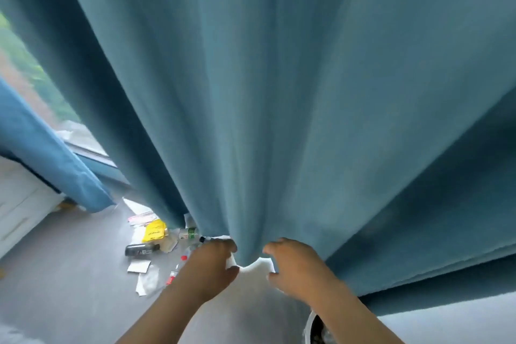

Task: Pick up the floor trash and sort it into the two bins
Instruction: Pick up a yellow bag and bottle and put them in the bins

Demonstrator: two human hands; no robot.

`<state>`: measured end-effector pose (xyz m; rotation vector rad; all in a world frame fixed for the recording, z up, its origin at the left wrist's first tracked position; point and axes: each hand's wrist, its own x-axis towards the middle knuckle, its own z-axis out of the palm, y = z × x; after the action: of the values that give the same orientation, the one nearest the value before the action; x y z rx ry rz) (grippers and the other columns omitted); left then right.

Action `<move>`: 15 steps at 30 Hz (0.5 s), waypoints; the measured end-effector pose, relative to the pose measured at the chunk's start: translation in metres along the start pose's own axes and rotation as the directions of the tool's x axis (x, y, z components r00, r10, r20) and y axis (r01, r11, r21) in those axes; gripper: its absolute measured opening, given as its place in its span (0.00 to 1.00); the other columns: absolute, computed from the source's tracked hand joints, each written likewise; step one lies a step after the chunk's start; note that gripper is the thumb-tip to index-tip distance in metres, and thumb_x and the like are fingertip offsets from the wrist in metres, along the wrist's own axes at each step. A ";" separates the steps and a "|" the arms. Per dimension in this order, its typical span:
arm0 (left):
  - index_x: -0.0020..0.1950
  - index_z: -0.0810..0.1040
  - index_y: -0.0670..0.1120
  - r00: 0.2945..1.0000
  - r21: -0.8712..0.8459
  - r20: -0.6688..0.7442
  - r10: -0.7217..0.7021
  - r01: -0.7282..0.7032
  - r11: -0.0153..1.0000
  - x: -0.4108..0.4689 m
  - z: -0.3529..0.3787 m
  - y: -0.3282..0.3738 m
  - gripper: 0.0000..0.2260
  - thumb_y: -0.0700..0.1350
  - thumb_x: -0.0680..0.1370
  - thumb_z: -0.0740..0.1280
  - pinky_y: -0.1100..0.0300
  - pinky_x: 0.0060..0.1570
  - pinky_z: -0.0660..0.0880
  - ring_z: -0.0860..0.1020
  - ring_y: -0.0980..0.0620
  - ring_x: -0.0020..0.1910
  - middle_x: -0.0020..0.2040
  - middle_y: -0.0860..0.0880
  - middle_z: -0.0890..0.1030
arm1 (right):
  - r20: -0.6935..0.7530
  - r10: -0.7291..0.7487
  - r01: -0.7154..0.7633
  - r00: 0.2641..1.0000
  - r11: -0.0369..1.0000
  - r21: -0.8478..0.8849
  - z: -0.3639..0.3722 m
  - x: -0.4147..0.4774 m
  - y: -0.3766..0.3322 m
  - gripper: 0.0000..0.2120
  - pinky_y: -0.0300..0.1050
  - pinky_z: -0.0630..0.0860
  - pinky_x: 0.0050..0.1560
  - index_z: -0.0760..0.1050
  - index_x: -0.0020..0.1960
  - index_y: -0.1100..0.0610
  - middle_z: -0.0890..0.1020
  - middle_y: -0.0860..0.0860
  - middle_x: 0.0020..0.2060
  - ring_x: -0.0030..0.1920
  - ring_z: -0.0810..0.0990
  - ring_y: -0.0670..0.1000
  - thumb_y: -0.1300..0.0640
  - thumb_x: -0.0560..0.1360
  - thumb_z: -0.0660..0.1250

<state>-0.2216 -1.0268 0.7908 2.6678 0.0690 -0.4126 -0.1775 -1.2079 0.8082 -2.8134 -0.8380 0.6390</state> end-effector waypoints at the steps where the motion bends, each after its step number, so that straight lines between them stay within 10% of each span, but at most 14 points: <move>1: 0.60 0.76 0.53 0.999 -0.016 -0.023 -0.046 0.046 0.999 -0.011 -0.009 -0.017 0.13 0.49 0.75 0.65 0.67 0.50 0.69 0.77 0.55 0.56 0.57 0.55 0.79 | 0.012 -0.043 0.043 0.999 0.999 -0.020 -0.002 0.010 -0.019 0.15 0.47 0.73 0.55 0.73 0.61 0.55 0.78 0.53 0.56 0.57 0.77 0.56 0.54 0.75 0.64; 15: 0.65 0.72 0.52 0.856 -0.261 -0.180 -0.485 0.434 0.862 -0.157 -0.079 -0.230 0.17 0.51 0.76 0.64 0.62 0.56 0.70 0.75 0.53 0.59 0.62 0.54 0.76 | 0.140 -0.373 0.388 0.917 0.916 -0.102 0.016 0.104 -0.280 0.10 0.38 0.60 0.32 0.74 0.55 0.50 0.69 0.44 0.40 0.45 0.72 0.53 0.53 0.74 0.64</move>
<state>-0.3761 -0.7824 0.8104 2.4531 0.8005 -0.2052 -0.2439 -0.9164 0.8254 -2.6180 -1.4510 0.7115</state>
